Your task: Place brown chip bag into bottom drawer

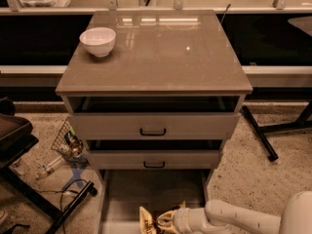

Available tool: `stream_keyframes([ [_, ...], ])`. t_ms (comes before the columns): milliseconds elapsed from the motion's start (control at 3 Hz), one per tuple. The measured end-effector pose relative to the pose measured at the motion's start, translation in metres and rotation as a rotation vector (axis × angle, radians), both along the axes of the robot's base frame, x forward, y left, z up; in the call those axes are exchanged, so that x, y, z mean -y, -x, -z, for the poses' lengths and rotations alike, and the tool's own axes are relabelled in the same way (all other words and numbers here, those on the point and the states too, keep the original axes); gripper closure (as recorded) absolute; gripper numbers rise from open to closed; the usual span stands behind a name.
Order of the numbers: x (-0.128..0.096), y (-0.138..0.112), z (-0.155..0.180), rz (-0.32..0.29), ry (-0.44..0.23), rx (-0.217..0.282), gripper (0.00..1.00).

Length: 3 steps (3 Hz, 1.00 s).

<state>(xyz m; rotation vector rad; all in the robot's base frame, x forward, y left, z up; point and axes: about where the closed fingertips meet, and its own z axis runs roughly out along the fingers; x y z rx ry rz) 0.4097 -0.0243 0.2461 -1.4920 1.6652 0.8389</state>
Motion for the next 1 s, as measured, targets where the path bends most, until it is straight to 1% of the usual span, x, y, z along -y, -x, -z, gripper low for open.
stream_keyframes([
  [333, -0.0016, 0.0009, 0.0003, -0.002, -0.002, -0.001, 0.36],
  [667, -0.0040, 0.0022, 0.0006, -0.005, -0.005, -0.004, 0.04],
  [1000, -0.0048, 0.0026, 0.0008, -0.006, -0.006, -0.005, 0.00],
])
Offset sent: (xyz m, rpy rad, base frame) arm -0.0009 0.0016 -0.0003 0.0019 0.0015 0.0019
